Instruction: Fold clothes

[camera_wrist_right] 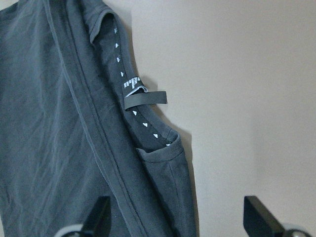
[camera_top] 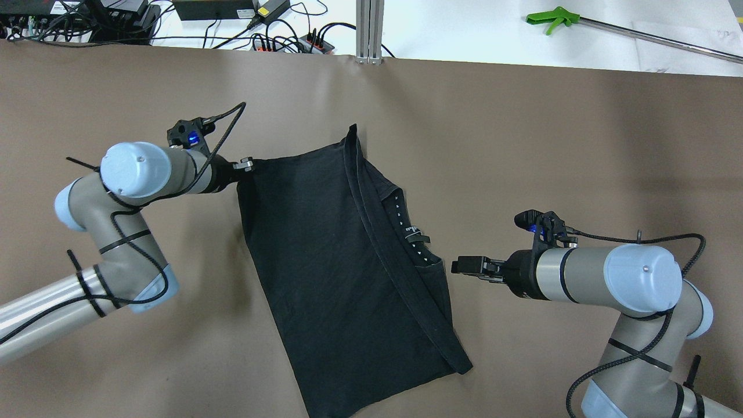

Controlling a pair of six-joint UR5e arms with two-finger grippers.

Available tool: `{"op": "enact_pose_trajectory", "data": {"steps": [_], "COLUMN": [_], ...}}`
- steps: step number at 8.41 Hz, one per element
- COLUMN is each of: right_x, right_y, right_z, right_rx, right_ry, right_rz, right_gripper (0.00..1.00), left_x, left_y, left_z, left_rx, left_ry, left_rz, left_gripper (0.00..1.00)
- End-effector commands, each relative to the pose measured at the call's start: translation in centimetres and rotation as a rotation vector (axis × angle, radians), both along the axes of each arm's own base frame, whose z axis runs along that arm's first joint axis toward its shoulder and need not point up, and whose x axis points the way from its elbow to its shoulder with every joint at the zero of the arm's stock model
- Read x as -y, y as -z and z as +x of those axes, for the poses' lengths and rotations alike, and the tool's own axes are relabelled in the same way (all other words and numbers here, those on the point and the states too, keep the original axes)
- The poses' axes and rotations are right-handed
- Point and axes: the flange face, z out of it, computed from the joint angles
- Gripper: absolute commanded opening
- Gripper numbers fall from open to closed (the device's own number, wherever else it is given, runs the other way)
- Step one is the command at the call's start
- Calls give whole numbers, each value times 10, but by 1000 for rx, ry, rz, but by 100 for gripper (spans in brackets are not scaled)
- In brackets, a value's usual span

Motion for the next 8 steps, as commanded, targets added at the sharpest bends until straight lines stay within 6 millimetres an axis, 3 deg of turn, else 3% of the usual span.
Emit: {"op": "enact_pose_trajectory", "data": {"steps": [1,3,4,5,6,7,8], "right_x": [3,3,3,3,3,5,14], "right_y": [-1,-1,0,0,-1,-2,14], "right_z": [1,1,1,1,0,-1,-10], "right_rx": [-2,-3,-1,-1,-3,-24,-48], "right_ry": [-6,-7,-7,-6,-6,-17,-33], "right_rz": [-1,-2,0,0,-3,-11,-20], "right_gripper": [94,94,94,94,94,94,94], "left_x": [83,103,107,109,111,114,124], "left_y": [64,86,73,72,69,77,83], "left_z": [37,53,53,52,50,44,29], "left_rx": [43,52,82,92,108,97,89], "left_ry": [88,100,135,161,198,204,214], "left_rz": [28,32,34,43,53,55,52], "left_gripper": [0,0,1,20,96,95,95]}}
